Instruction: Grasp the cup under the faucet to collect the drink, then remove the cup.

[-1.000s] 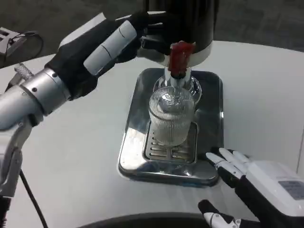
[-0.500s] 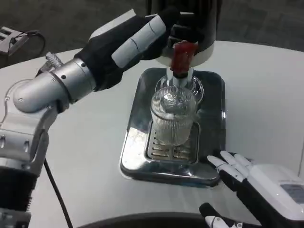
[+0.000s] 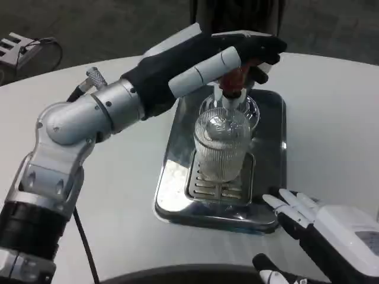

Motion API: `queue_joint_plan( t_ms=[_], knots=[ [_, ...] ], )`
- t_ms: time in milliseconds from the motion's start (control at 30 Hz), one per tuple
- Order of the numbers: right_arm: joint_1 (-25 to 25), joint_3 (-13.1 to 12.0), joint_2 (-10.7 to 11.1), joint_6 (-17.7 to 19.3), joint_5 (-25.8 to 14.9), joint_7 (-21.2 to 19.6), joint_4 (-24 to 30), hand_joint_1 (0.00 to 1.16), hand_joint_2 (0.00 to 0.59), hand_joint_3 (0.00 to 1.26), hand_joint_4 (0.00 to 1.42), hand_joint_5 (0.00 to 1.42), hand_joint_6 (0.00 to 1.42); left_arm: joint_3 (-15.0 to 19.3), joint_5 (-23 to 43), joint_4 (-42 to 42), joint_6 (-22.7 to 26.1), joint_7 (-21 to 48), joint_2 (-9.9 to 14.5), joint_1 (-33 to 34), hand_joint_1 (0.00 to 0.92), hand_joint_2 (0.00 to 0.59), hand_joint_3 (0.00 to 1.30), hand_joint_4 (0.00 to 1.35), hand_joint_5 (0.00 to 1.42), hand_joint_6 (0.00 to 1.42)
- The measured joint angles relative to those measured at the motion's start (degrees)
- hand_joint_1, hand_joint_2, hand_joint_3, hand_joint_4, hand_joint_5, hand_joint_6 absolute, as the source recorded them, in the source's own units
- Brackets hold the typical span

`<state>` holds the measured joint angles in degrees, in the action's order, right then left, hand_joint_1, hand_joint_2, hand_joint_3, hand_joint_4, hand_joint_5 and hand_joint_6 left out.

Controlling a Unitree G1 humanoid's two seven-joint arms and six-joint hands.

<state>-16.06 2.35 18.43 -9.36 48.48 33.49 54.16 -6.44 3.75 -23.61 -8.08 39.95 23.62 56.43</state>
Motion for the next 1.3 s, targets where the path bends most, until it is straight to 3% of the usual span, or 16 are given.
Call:
queue_joint_plan(
  t_ms=[333, 600, 667, 767, 833, 867, 967, 1167, 1300],
  knots=[
    [-0.11, -0.58, -0.02, -0.06, -0.40, 0.00, 0.00, 0.32, 0.469, 0.09, 0.00, 0.00, 0.00, -2.54, -2.85, -1.61, -4.74, 0.03, 0.21, 0.10, 0.000, 0.097, 0.23, 0.18, 0.29, 0.27],
    [0.06, -0.55, -0.32, -1.09, -1.69, 0.04, 0.00, 0.32, 0.456, 0.09, 0.00, 0.00, 0.00, -5.00, -7.56, -2.85, -11.07, -1.21, 2.37, 0.60, 0.000, 0.091, 0.19, 0.14, 0.24, 0.25],
    [0.66, -0.95, -0.82, -2.54, -5.30, 0.25, -0.48, 0.34, 0.410, 0.07, 0.00, 0.00, 0.01, -5.47, -8.84, -3.18, -12.36, -1.89, 2.52, 0.67, 0.000, 0.087, 0.18, 0.13, 0.24, 0.24],
    [1.64, -2.82, -2.56, -4.22, -14.06, -0.15, -3.43, 0.46, 0.300, 0.00, 0.00, 0.02, 0.07, -5.85, -9.30, -4.02, -13.75, -2.70, 2.63, 0.69, 0.000, 0.051, 0.18, 0.13, 0.22, 0.23],
    [1.67, -3.43, -3.44, -4.12, -16.77, -1.44, -4.92, 0.53, 0.262, 0.00, 0.00, 0.04, 0.08, -5.91, -9.45, -4.08, -14.00, -2.80, 2.77, 0.69, 0.000, 0.037, 0.18, 0.13, 0.22, 0.23],
    [2.01, -3.88, -4.93, -2.73, -19.89, -4.66, -7.58, 0.53, 0.260, 0.00, 0.00, 0.04, 0.08, -5.95, -9.64, -4.17, -14.28, -3.02, 2.93, 0.69, 0.000, 0.035, 0.18, 0.13, 0.22, 0.23],
    [3.60, -3.69, -6.52, 0.63, -22.75, -10.58, -13.45, 0.59, 0.246, 0.00, 0.00, 0.04, 0.09, -5.83, -10.25, -4.24, -14.61, -3.47, 3.15, 0.61, 0.000, 0.030, 0.17, 0.13, 0.22, 0.23],
    [8.94, -1.22, -8.63, 4.85, -22.60, -20.70, -22.22, 0.63, 0.234, 0.00, 0.01, 0.07, 0.10, -5.20, -10.29, -4.23, -15.49, -4.86, 3.38, -0.21, 0.000, 0.022, 0.17, 0.14, 0.23, 0.23],
    [12.69, 0.89, -9.32, 5.13, -21.26, -23.77, -25.91, 0.64, 0.226, 0.00, 0.02, 0.07, 0.10, -4.84, -10.32, -4.22, -15.91, -5.71, 3.49, -0.52, 0.000, 0.020, 0.17, 0.15, 0.23, 0.23]
  ],
)
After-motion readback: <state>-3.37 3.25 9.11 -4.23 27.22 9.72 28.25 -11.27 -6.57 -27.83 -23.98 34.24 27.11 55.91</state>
